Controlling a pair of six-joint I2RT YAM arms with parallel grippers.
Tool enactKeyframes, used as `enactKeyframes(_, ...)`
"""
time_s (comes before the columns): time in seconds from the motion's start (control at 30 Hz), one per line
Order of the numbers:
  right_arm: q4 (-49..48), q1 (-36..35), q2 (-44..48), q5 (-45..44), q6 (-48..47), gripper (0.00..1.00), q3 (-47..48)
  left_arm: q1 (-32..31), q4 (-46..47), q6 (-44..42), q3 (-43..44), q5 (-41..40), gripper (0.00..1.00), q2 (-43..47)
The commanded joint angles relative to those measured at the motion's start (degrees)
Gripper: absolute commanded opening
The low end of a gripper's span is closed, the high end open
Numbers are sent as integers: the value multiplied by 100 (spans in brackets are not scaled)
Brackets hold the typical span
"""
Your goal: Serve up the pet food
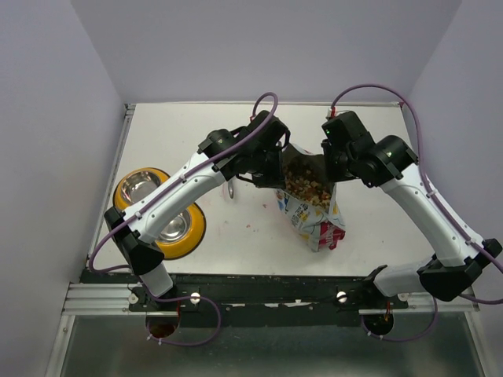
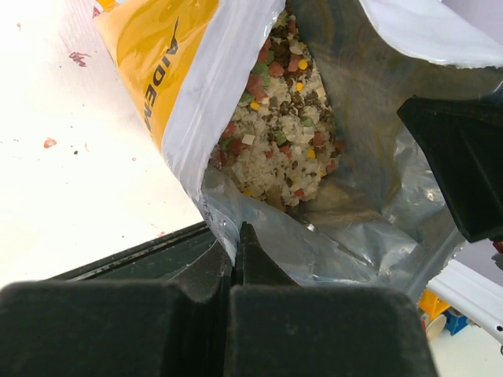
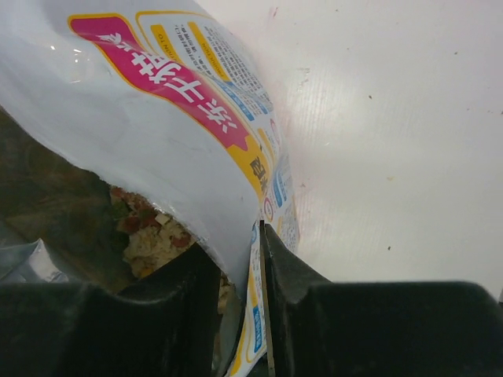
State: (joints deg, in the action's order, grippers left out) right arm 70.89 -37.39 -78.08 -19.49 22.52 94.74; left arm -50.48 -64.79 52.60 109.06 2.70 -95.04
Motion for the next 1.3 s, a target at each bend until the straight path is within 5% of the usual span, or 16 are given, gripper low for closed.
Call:
enactKeyframes(0.0, 214, -6, -198, -407, 59, 36, 220, -41, 196, 66, 449, -15, 0, 250)
enactKeyframes(0.2, 320, -6, -190, -555, 121, 36, 107, -58, 160, 5, 626, 125, 0, 171)
enactKeyframes(0.37, 188, -14, -67, -969, 287, 1, 106, -50, 143, -39, 547, 90, 0, 197)
enactKeyframes(0.53, 241, 73, -224, -1785, 297, 1, 834, 143, 90, 232, 853, 581, 0, -110)
enactKeyframes(0.8, 100, 697, -856, -2630, -380, 1, 2486, 398, -130, 295, 2577, 1373, 0, -1218)
enactKeyframes(1.1, -1429, 759, -2278, -2077, -1725, 1, 3839, 979, 1019, 50, 1964, 1339, 0, -1034)
enactKeyframes(1.27, -1569, 847, -3063, -787, -2023, 1, 4352, 873, 908, -495, 1199, 1612, 7, -1087)
